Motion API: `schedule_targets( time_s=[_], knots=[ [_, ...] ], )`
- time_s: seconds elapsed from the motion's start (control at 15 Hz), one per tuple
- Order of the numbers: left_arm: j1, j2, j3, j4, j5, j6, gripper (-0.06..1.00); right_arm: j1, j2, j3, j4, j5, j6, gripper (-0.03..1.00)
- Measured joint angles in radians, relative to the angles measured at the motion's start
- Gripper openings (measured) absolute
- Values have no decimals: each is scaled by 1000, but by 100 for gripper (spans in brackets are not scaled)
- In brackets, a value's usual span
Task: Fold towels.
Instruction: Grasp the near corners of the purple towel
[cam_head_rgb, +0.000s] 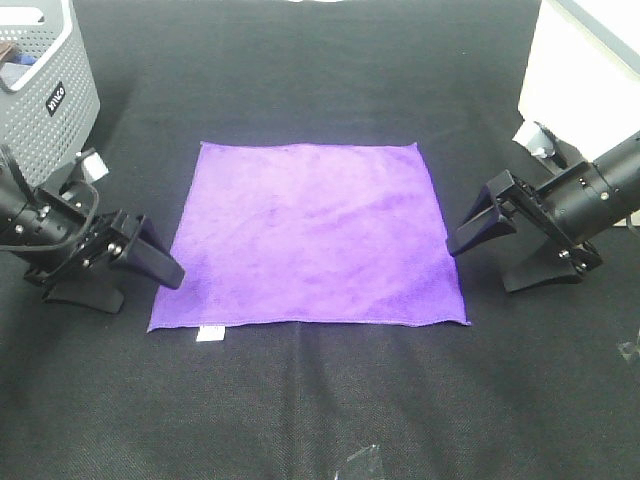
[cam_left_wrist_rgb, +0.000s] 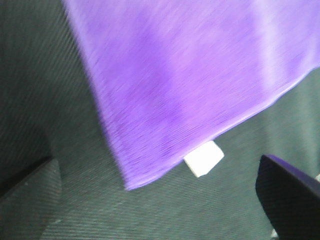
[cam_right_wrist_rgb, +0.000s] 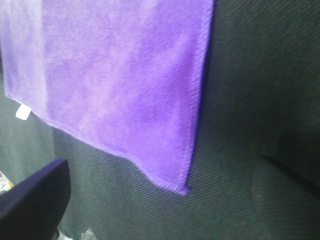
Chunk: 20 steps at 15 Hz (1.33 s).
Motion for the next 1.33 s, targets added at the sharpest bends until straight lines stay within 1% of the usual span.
schedule_targets(
  time_s=[0.13,0.4,0.53,0.6,0.8,0.87,1.0,1.13,1.2,1.33],
  knots=[
    [1,24,-19,0,17,-1,99,-1,38,-3,0,-13,0,93],
    [1,26,-20,-4,25,-1,99,-1,50,-10,3,-2,4,93],
    [1,28,-20,-6,28,-1,99,-1,51,-12,3,-8,26,93],
    [1,30,-21,-8,28,-20,99,-1,53,-12,3,-10,46,92],
    [-8,42,-24,-15,26,-65,96,5,88,-25,22,1,90,86],
    [-24,54,-31,-21,34,-71,93,19,101,-27,36,3,98,84],
    [-79,85,-57,-37,58,-92,88,83,114,-28,63,-14,99,79],
    [-149,126,-117,-38,84,-157,78,159,121,-28,73,-51,100,70],
    [-172,147,-146,-35,97,-191,72,190,121,-28,73,-70,100,64],
    [-209,177,-197,5,103,-258,52,218,126,-34,69,-89,100,49]
  ],
)
